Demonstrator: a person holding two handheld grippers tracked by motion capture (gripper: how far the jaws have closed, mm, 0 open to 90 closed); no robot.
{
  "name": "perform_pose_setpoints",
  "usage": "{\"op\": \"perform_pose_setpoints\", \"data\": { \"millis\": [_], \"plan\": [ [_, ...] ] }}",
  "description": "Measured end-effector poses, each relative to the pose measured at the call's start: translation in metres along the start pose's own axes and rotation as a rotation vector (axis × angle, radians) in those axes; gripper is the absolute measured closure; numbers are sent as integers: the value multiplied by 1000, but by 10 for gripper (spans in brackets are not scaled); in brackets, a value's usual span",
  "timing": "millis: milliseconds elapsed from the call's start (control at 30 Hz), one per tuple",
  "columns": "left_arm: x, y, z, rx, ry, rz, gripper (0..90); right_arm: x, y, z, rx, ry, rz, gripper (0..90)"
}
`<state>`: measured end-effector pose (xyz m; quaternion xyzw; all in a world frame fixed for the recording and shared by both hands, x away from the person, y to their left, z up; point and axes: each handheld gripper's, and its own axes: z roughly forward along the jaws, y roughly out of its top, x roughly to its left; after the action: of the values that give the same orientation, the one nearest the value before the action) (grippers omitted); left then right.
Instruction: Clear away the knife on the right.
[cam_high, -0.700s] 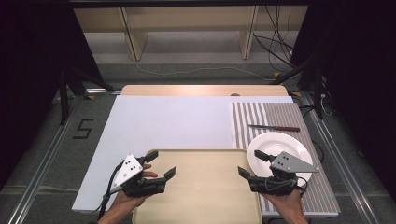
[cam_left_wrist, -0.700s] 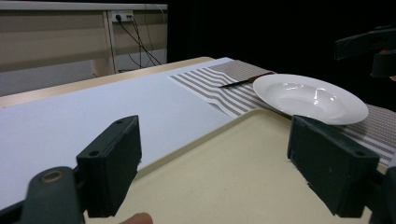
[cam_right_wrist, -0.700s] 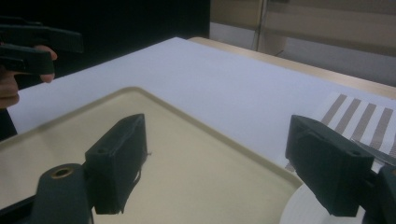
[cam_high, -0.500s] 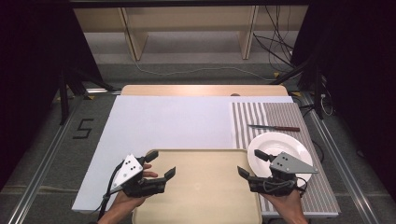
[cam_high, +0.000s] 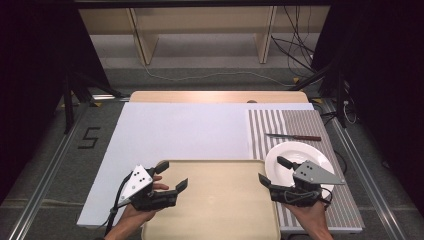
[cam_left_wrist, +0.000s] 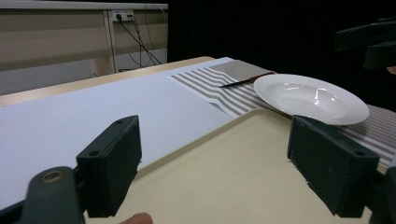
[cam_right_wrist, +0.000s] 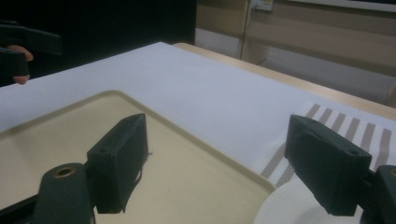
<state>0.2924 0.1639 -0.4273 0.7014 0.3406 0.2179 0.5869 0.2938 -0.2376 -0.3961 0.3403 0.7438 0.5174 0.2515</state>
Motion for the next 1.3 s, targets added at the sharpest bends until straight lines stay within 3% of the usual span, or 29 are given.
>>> {"op": "perform_pose_setpoints", "data": {
  "millis": [433, 700, 1300],
  "plan": [
    [1, -1, 1, 1, 0, -8, 174, -15, 0, 7, -3, -59, -16, 239],
    [1, -1, 1, 3, 3, -9, 174, -31, -2, 14, -4, -99, 16, 249],
    [2, -1, 1, 3, 2, -11, 174, -68, -6, 28, 56, -221, -17, 251]
  ]
}}
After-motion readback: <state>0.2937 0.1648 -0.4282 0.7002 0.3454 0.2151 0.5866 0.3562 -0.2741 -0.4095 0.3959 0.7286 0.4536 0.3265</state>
